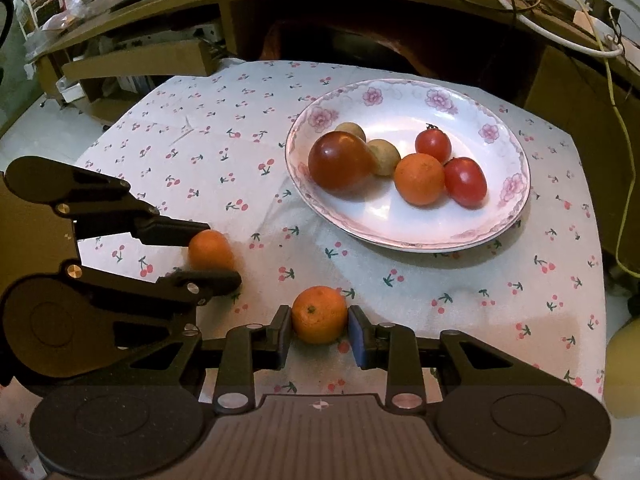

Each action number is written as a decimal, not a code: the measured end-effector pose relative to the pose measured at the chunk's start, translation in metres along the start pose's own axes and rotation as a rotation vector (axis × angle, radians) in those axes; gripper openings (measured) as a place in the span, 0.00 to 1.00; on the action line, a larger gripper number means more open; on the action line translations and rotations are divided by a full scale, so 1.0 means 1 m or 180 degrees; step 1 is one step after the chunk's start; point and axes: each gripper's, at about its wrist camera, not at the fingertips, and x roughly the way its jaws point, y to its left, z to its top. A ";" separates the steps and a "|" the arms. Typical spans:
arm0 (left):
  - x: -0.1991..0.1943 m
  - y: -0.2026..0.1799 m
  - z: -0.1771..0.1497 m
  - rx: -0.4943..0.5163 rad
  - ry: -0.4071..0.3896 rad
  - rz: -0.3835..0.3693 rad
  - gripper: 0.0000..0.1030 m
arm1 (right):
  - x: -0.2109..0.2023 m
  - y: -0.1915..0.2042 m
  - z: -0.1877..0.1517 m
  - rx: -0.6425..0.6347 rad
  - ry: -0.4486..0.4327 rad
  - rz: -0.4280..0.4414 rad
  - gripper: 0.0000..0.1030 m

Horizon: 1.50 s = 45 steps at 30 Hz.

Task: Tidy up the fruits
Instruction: 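Carry both oranges over the white plate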

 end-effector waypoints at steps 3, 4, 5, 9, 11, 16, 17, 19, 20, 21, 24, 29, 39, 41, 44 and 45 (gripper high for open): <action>0.000 0.001 -0.001 -0.0012 -0.0008 -0.0021 0.38 | -0.001 -0.001 0.000 0.0003 -0.0001 0.0002 0.29; -0.001 0.002 -0.001 -0.0017 -0.0006 -0.0025 0.38 | -0.001 -0.001 0.001 -0.0001 0.0000 0.0001 0.29; -0.001 0.002 0.000 -0.0013 -0.0006 -0.0024 0.38 | -0.001 -0.001 0.001 -0.0011 0.0001 -0.0003 0.29; -0.002 -0.001 0.001 0.0009 -0.0022 -0.0046 0.38 | -0.002 0.000 0.001 -0.0030 -0.0006 -0.0012 0.29; -0.004 -0.002 0.002 0.0021 -0.0042 -0.0042 0.38 | -0.003 0.001 0.001 -0.0033 -0.0026 -0.0018 0.29; -0.005 -0.001 0.007 -0.0005 -0.0078 -0.0030 0.38 | -0.009 0.000 0.002 -0.0012 -0.0095 -0.0048 0.29; -0.005 -0.001 0.008 -0.0006 -0.0085 -0.0024 0.38 | -0.010 0.000 0.002 -0.0011 -0.0106 -0.0059 0.29; -0.005 -0.002 0.010 -0.0012 -0.0099 -0.0017 0.38 | -0.012 -0.001 0.003 0.0002 -0.0123 -0.0075 0.29; -0.005 -0.002 0.011 -0.0017 -0.0107 -0.0016 0.38 | -0.012 -0.002 0.003 0.0007 -0.0131 -0.0087 0.29; -0.005 -0.002 0.013 -0.0018 -0.0114 -0.0013 0.38 | -0.013 -0.003 0.003 0.0009 -0.0144 -0.0103 0.29; -0.005 -0.004 0.016 -0.0015 -0.0134 0.0001 0.38 | -0.016 -0.005 0.005 0.0015 -0.0182 -0.0151 0.29; -0.005 -0.007 0.024 0.0002 -0.0170 0.0024 0.38 | -0.019 -0.009 0.007 0.0027 -0.0236 -0.0226 0.29; -0.003 -0.008 0.055 -0.0036 -0.0305 0.0078 0.37 | -0.027 -0.024 0.017 0.0153 -0.0389 -0.0352 0.30; -0.001 -0.006 0.062 -0.0058 -0.0331 0.0085 0.37 | -0.028 -0.030 0.021 0.0207 -0.0435 -0.0371 0.30; 0.004 -0.005 0.071 -0.0064 -0.0354 0.0099 0.36 | -0.028 -0.039 0.028 0.0293 -0.0497 -0.0390 0.30; 0.007 -0.005 0.074 -0.0060 -0.0361 0.0101 0.36 | -0.027 -0.041 0.031 0.0303 -0.0516 -0.0402 0.30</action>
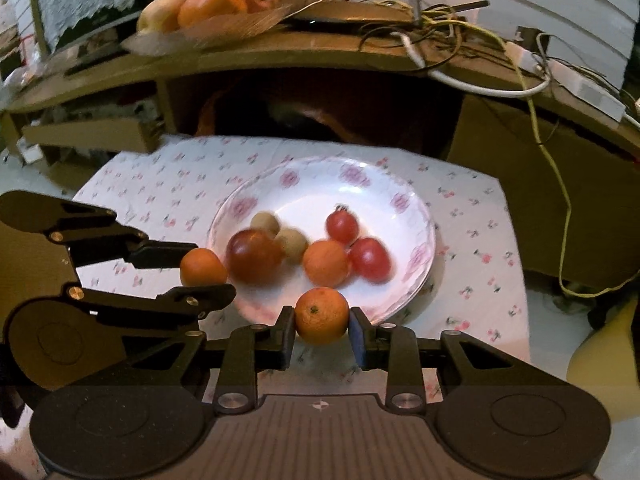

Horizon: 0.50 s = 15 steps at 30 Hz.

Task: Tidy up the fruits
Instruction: 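Carry both oranges over the white plate, then lower and release the orange with the left tool while the right tool releases its orange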

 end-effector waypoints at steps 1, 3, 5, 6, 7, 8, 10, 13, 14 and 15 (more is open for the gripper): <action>0.003 0.000 0.003 0.0005 -0.0004 0.0003 0.35 | 0.003 -0.003 0.003 0.0014 -0.0013 -0.0009 0.30; 0.008 -0.001 0.007 0.0023 -0.0014 0.0014 0.35 | 0.008 -0.008 0.007 0.0061 -0.0026 0.0004 0.30; 0.013 0.000 0.012 0.0012 -0.0027 -0.0003 0.35 | 0.013 -0.013 0.009 0.0103 -0.0029 0.0006 0.30; 0.016 0.000 0.014 0.0010 -0.0033 -0.0014 0.35 | 0.014 -0.015 0.010 0.0120 -0.0034 0.0005 0.30; 0.018 0.001 0.015 0.0006 -0.0038 -0.0025 0.35 | 0.015 -0.017 0.011 0.0136 -0.0043 -0.0003 0.30; 0.021 0.001 0.017 0.0007 -0.0042 -0.0033 0.35 | 0.017 -0.020 0.012 0.0156 -0.0050 -0.0008 0.30; 0.024 0.000 0.019 0.0023 -0.0062 -0.0034 0.35 | 0.020 -0.025 0.014 0.0189 -0.0044 -0.0007 0.30; 0.028 0.002 0.023 -0.0008 -0.0098 -0.0063 0.35 | 0.028 -0.031 0.017 0.0262 -0.0019 0.0008 0.30; 0.030 0.004 0.024 -0.0036 -0.0107 -0.0088 0.35 | 0.030 -0.033 0.018 0.0287 -0.0016 0.0015 0.30; 0.031 0.004 0.025 -0.0047 -0.0115 -0.0103 0.35 | 0.031 -0.034 0.018 0.0297 -0.0031 0.0017 0.30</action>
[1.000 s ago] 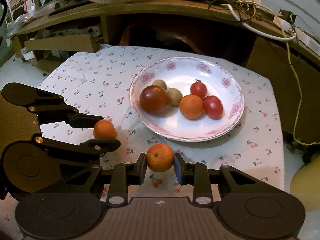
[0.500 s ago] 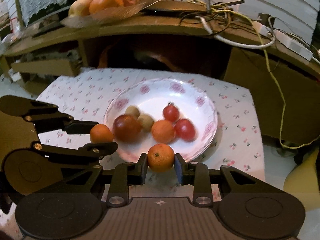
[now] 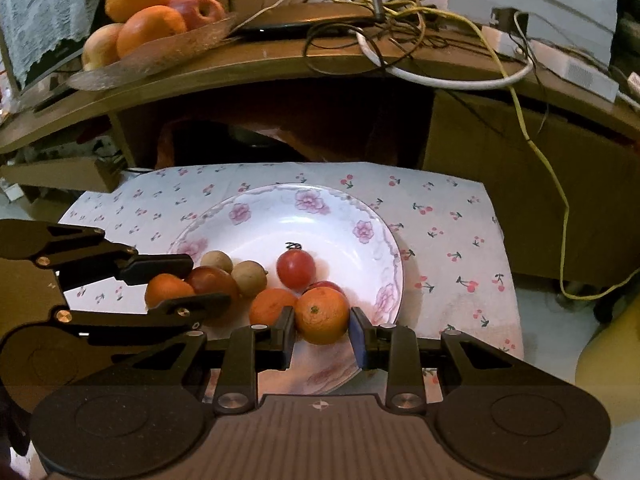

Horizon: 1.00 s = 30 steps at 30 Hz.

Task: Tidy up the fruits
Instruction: 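Lower and release the orange with the left tool while the right tool releases its orange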

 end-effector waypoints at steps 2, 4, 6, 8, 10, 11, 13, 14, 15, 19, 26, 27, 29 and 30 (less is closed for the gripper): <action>0.003 0.000 0.002 -0.0007 -0.0025 -0.0013 0.35 | 0.001 -0.001 0.003 -0.0001 -0.0032 -0.0013 0.31; 0.006 0.001 0.004 -0.0029 -0.0064 -0.0024 0.35 | 0.003 -0.004 0.006 0.0016 -0.0050 -0.0017 0.32; 0.008 0.003 0.006 -0.0044 -0.0085 -0.0041 0.35 | 0.005 -0.006 0.008 0.0010 -0.0064 -0.0030 0.32; 0.009 0.005 0.007 -0.0063 -0.0093 -0.0065 0.35 | 0.006 -0.008 0.010 0.0025 -0.0090 -0.0037 0.32; 0.009 0.006 0.006 -0.0069 -0.0103 -0.0083 0.36 | 0.007 -0.009 0.012 0.0022 -0.0109 -0.0024 0.32; 0.009 0.006 0.006 -0.0058 -0.0105 -0.0081 0.37 | 0.008 -0.010 0.012 0.0023 -0.0116 -0.0008 0.32; 0.009 0.007 0.006 -0.0062 -0.0096 -0.0076 0.37 | 0.007 -0.010 0.012 0.0017 -0.0124 0.0011 0.32; 0.009 0.007 0.006 -0.0066 -0.0090 -0.0080 0.37 | 0.008 -0.009 0.011 0.0016 -0.0128 0.0011 0.32; 0.008 0.007 0.006 -0.0063 -0.0084 -0.0081 0.38 | 0.007 -0.009 0.011 0.0018 -0.0131 0.0012 0.32; 0.006 0.008 0.005 -0.0053 -0.0068 -0.0051 0.40 | 0.006 -0.009 0.010 0.0017 -0.0133 0.0056 0.33; -0.001 0.013 0.002 -0.0102 -0.0041 -0.0001 0.44 | 0.003 -0.007 0.009 -0.0002 -0.0129 0.0112 0.36; -0.002 0.014 0.001 -0.0118 -0.0042 0.0012 0.45 | 0.001 -0.006 0.009 -0.0003 -0.0135 0.0123 0.37; -0.006 0.016 0.000 -0.0150 -0.0055 0.0053 0.47 | -0.002 -0.006 0.008 0.0003 -0.0152 0.0139 0.43; -0.008 0.017 -0.001 -0.0159 -0.0064 0.0066 0.47 | -0.003 -0.006 0.008 0.0003 -0.0159 0.0137 0.48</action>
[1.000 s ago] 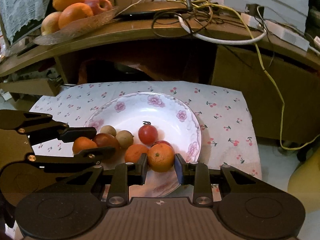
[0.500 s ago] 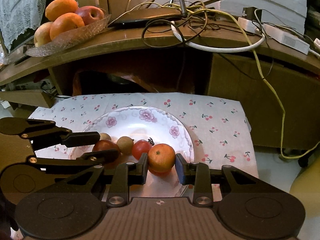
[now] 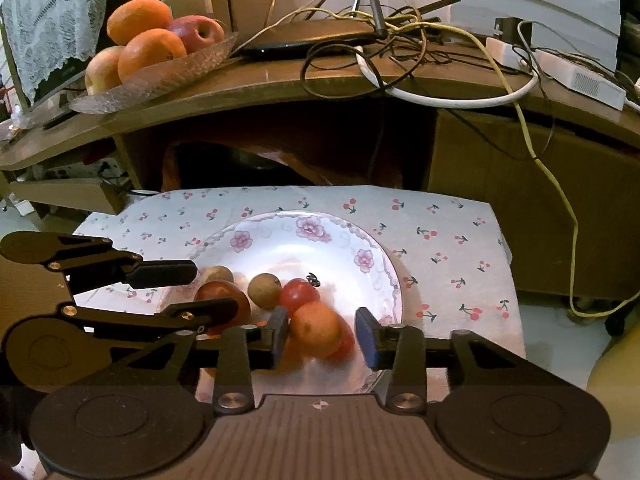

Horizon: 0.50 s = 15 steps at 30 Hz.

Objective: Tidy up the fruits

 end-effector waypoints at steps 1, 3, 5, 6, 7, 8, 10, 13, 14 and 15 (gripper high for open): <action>-0.002 0.000 0.000 -0.0013 -0.0010 0.0009 0.48 | -0.001 0.000 0.000 -0.0001 -0.0002 0.0005 0.50; -0.007 0.001 -0.001 -0.0045 -0.0027 0.0019 0.48 | -0.005 -0.001 -0.002 0.0022 -0.0009 0.0036 0.51; -0.011 0.000 -0.002 -0.0075 -0.0046 0.0025 0.49 | -0.009 -0.002 -0.004 0.0039 -0.0019 0.0045 0.51; -0.013 -0.001 -0.002 -0.0077 -0.0048 0.0025 0.50 | -0.011 -0.002 -0.004 0.0044 -0.0028 0.0031 0.51; -0.014 -0.001 -0.003 -0.0078 -0.0047 0.0026 0.52 | -0.013 -0.003 -0.004 0.0057 -0.0035 0.0021 0.51; -0.015 -0.002 -0.004 -0.0083 -0.0045 0.0033 0.54 | -0.014 -0.004 -0.004 0.0076 -0.0041 0.0016 0.51; -0.017 -0.004 -0.005 -0.0097 -0.0041 0.0049 0.56 | -0.017 -0.008 -0.004 0.0121 -0.0048 -0.0012 0.51; -0.021 -0.006 -0.009 -0.0119 -0.0020 0.0081 0.59 | -0.021 -0.010 -0.006 0.0163 -0.0049 -0.0092 0.52; -0.024 -0.007 -0.011 -0.0128 -0.0013 0.0098 0.60 | -0.023 -0.010 -0.007 0.0178 -0.0043 -0.0117 0.51; -0.026 -0.007 -0.012 -0.0139 -0.0004 0.0117 0.61 | -0.025 -0.010 -0.009 0.0190 -0.0036 -0.0135 0.51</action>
